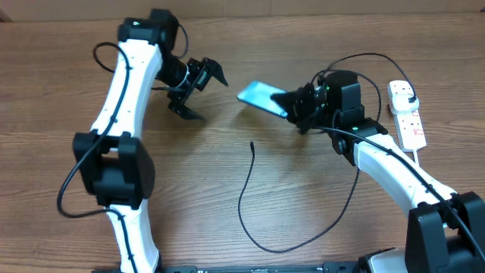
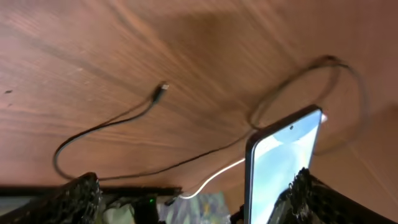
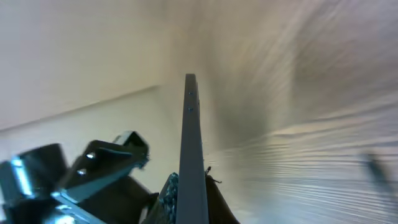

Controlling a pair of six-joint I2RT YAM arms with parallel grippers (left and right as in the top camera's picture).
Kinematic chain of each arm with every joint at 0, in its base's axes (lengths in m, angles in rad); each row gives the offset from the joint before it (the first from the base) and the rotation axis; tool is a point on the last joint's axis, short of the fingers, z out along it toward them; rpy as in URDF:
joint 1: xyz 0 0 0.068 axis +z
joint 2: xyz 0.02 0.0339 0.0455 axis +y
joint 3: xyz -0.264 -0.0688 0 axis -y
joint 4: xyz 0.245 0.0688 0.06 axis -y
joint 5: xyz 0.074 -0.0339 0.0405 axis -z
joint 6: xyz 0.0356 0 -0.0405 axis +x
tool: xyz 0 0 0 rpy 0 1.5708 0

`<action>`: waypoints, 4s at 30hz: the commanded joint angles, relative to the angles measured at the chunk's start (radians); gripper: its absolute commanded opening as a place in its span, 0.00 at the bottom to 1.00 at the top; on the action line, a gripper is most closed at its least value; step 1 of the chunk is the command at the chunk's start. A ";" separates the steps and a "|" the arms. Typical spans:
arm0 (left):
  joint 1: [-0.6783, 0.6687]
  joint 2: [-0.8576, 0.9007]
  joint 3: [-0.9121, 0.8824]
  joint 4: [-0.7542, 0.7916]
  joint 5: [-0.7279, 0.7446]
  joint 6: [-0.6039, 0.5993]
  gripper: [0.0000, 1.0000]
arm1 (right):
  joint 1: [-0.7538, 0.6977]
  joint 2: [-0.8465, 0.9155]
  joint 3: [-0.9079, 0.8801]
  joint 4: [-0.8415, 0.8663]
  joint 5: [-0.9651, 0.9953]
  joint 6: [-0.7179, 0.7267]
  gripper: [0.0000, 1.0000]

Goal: Plug charger to phone and switch on socket

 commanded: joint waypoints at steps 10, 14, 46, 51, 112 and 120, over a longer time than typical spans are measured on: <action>-0.024 -0.264 0.022 0.179 -0.138 -0.143 1.00 | 0.002 -0.006 0.015 0.280 -0.144 0.568 0.04; -0.073 -0.265 0.021 0.216 -0.230 -0.159 1.00 | 0.002 -0.006 0.015 0.329 -0.143 0.632 0.04; -0.096 -0.304 -0.419 0.756 0.029 -0.142 1.00 | -0.045 -0.006 0.015 0.272 -0.022 0.441 0.04; -0.154 -0.337 -0.419 0.816 -0.093 -0.249 1.00 | -0.045 -0.006 0.015 0.272 -0.015 0.443 0.04; -0.254 -0.333 -0.420 0.754 -0.268 -0.499 0.44 | 0.003 -0.006 0.015 0.319 -0.196 0.754 0.04; -0.254 -0.333 -0.420 0.756 -0.266 -0.500 0.19 | 0.003 -0.006 0.015 0.318 -0.196 0.753 0.04</action>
